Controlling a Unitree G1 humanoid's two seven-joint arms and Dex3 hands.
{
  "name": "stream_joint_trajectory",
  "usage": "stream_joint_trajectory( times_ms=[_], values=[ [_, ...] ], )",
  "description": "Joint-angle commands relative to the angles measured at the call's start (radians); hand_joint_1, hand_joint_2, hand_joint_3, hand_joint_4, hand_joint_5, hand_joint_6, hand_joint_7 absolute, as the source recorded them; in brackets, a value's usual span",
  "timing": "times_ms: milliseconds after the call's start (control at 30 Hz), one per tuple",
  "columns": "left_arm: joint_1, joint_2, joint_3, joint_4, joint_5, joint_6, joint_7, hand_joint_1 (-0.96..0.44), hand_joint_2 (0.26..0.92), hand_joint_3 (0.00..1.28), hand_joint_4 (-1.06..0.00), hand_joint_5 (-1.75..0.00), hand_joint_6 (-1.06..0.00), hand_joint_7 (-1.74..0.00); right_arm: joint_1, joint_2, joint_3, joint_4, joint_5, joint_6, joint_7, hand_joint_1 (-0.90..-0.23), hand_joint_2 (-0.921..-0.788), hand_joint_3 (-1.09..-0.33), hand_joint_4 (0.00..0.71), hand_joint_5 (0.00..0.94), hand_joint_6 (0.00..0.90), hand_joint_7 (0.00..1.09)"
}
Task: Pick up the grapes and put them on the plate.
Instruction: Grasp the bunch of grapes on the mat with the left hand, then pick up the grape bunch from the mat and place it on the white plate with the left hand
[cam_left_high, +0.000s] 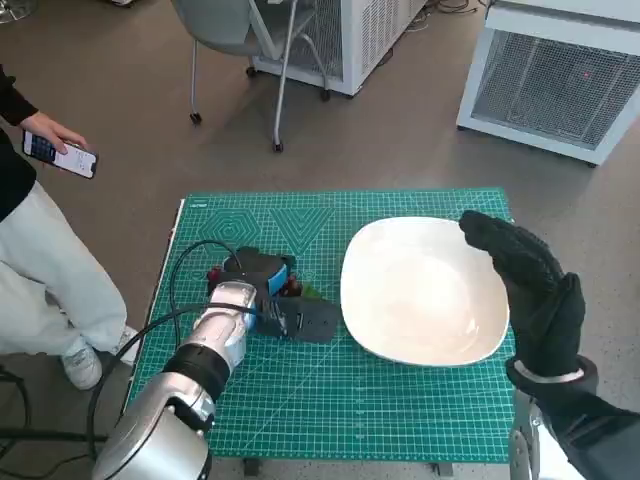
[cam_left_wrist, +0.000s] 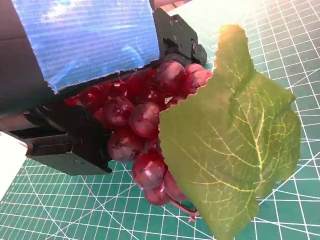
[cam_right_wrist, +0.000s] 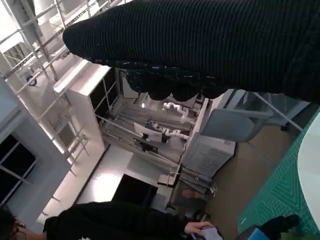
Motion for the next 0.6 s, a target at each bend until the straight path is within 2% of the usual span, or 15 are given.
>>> stream_joint_trajectory(
  times_ms=[33,133,233,500,567,600],
  values=[
    [0.051,-0.002,-0.005,0.025,0.002,0.006,-0.029,0.37,0.732,0.68,-0.40,-1.64,-0.56,-0.07,0.007,-0.006,0.000,0.008,0.004,0.014,0.006,-0.525,-0.921,-0.598,0.385,0.008,0.040,0.61],
    [0.049,-0.001,-0.003,0.024,0.000,0.006,-0.025,0.37,0.723,0.70,-0.40,-1.64,-0.55,-0.06,0.005,-0.006,0.001,0.007,0.005,0.017,0.006,-0.525,-0.921,-0.598,0.385,0.007,0.041,0.61],
    [0.048,0.001,0.000,0.022,-0.003,0.006,-0.021,0.37,0.723,0.70,-0.40,-1.64,-0.59,-0.08,0.002,-0.006,0.001,0.007,0.005,0.019,0.006,-0.528,-0.921,-0.597,0.385,0.007,0.042,0.61],
    [0.042,0.008,0.010,0.010,-0.008,-0.003,-0.013,0.36,0.774,0.60,-0.39,-1.61,-0.67,-0.11,-0.005,-0.008,0.000,0.015,0.005,0.017,0.007,-0.530,-0.921,-0.597,0.385,0.007,0.043,0.61],
    [0.040,0.010,0.011,0.006,-0.009,-0.008,-0.010,0.29,0.814,0.52,-0.40,-1.57,-0.64,-0.39,-0.007,-0.008,0.000,0.019,0.006,0.016,0.008,-0.530,-0.921,-0.597,0.385,0.007,0.043,0.61],
    [0.039,0.012,0.011,0.004,-0.009,-0.011,-0.009,0.22,0.840,0.46,-0.40,-1.54,-0.60,-0.61,-0.009,-0.008,0.000,0.020,0.007,0.016,0.009,-0.530,-0.921,-0.597,0.385,0.007,0.043,0.61]
  ],
)
